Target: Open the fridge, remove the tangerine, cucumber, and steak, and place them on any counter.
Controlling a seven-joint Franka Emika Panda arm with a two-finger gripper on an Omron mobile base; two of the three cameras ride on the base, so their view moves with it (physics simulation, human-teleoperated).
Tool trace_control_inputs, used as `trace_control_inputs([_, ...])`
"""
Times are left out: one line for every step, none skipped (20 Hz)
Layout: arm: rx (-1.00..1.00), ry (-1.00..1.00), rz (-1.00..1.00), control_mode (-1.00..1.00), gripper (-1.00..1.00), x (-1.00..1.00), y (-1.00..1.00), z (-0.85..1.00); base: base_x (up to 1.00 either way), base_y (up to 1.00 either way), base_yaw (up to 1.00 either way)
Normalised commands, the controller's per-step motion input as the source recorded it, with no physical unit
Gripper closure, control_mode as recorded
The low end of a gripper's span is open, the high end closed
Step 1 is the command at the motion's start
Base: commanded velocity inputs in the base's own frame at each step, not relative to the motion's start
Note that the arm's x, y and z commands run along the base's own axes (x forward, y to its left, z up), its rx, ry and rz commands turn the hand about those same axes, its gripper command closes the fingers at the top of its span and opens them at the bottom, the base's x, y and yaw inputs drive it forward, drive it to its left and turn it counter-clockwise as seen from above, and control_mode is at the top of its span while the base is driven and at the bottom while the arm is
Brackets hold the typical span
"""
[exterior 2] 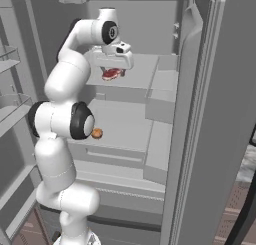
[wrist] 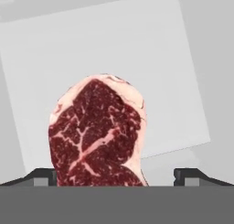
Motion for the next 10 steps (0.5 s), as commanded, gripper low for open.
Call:
trace_control_inputs([0.0, 0.0, 0.0, -1.0, -1.0, -0.1, 0.0, -0.63, 0.0, 0.0, 0.0])
trace_control_inputs([0.0, 0.0, 0.0, -1.0, -1.0, -0.06, 0.0, -0.61, 0.0, 0.0, 0.0])
trace_control_inputs([0.0, 0.0, 0.0, -1.0, -1.0, -0.07, 0.0, -0.63, 0.0, 0.0, 0.0])
trace_control_inputs([0.0, 0.0, 0.0, -1.0, 1.0, -0.1, 0.0, -0.62, 0.0, 0.0, 0.0])
trace_control_inputs([0.0, 0.0, 0.0, -1.0, 1.0, -0.11, 0.0, -0.59, 0.0, 0.0, 0.0])
trace_control_inputs([0.0, 0.0, 0.0, -1.0, 1.0, -0.21, 0.0, -0.55, 0.0, 0.0, 0.0])
trace_control_inputs([0.0, -0.03, 0.0, -1.0, 1.0, -0.28, -0.04, -0.52, 0.0, 0.0, 0.0])
trace_control_inputs([0.0, -0.05, 0.0, -1.0, 1.0, -0.44, -0.06, -0.51, 0.0, 0.0, 0.0])
trace_control_inputs([0.0, -0.06, 0.0, -1.0, 1.0, -0.6, -0.01, -0.51, 0.0, 0.0, 0.0])
trace_control_inputs([0.0, -0.07, 0.0, -1.0, 1.0, -0.66, 0.0, -0.47, 0.0, 0.0, 0.0])
